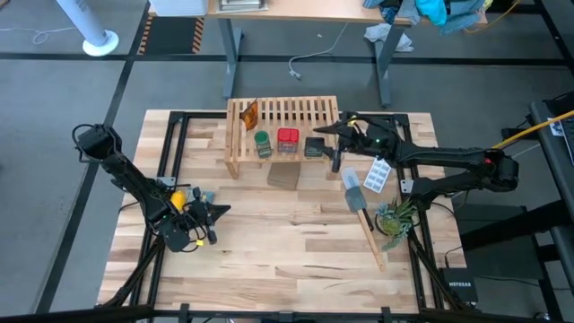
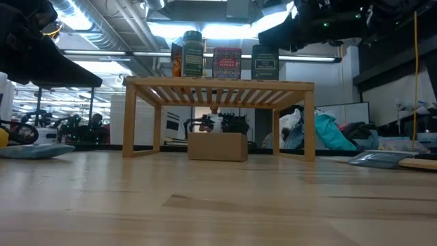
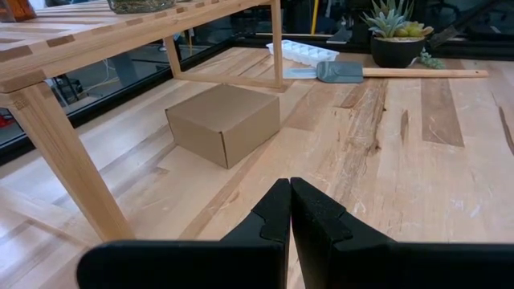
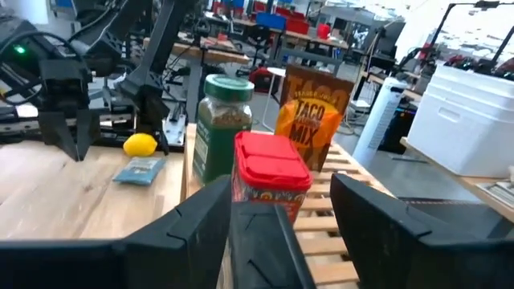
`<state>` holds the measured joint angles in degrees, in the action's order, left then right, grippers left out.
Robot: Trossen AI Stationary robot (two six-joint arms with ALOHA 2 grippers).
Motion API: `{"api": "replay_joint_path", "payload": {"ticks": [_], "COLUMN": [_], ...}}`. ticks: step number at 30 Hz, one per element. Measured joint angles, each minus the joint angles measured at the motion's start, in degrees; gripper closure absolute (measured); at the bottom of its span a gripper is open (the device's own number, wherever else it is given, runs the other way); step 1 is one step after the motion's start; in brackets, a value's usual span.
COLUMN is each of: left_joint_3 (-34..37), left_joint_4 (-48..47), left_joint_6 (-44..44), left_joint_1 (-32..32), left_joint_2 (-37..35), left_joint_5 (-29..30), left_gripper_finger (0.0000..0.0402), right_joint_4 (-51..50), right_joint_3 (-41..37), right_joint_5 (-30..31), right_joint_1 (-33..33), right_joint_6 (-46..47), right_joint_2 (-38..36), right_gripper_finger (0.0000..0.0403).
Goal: Shelf spices
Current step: Put the black seasoning can on the shelf, then return to Home Position
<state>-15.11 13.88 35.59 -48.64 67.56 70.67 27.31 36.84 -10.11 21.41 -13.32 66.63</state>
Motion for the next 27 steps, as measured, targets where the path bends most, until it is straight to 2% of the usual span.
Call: {"api": "replay_joint_path", "payload": {"ticks": [3, 7, 13, 19, 24, 27], "left_joint_3": [0.0, 0.0, 0.0, 0.0, 0.0, 0.0], "left_joint_4": [0.0, 0.0, 0.5, 3.7, 3.9, 4.5], "left_joint_6": [0.0, -0.1, -1.4, -9.1, -13.8, -15.0], "left_joint_1": [0.0, 0.0, 0.0, 0.3, 4.0, 8.6], "left_joint_2": [0.0, 0.0, 0.0, -0.1, -1.1, -1.7], "left_joint_5": [0.0, 0.0, 2.3, 13.1, 11.7, 8.0], "left_gripper_finger": [0.0396, 0.0396, 0.0396, 0.0396, 0.0396, 0.0396], "right_joint_4": [1.6, 3.8, 2.4, -15.9, -31.1, -31.6], "right_joint_3": [0.0, 1.0, 3.9, 4.7, 4.5, 2.8], "right_joint_5": [-0.1, -3.5, -9.0, -14.5, -22.7, -27.7], "right_joint_1": [0.0, 0.0, 0.0, 0.0, 0.0, -0.1], "right_joint_6": [0.7, 3.8, 8.7, 8.7, 5.4, 5.0], "right_joint_2": [0.0, -1.2, -7.5, -17.1, -23.5, -27.1], "right_gripper_finger": [0.0183, 0.0183, 0.0183, 0.0183, 0.0183, 0.0183]}}
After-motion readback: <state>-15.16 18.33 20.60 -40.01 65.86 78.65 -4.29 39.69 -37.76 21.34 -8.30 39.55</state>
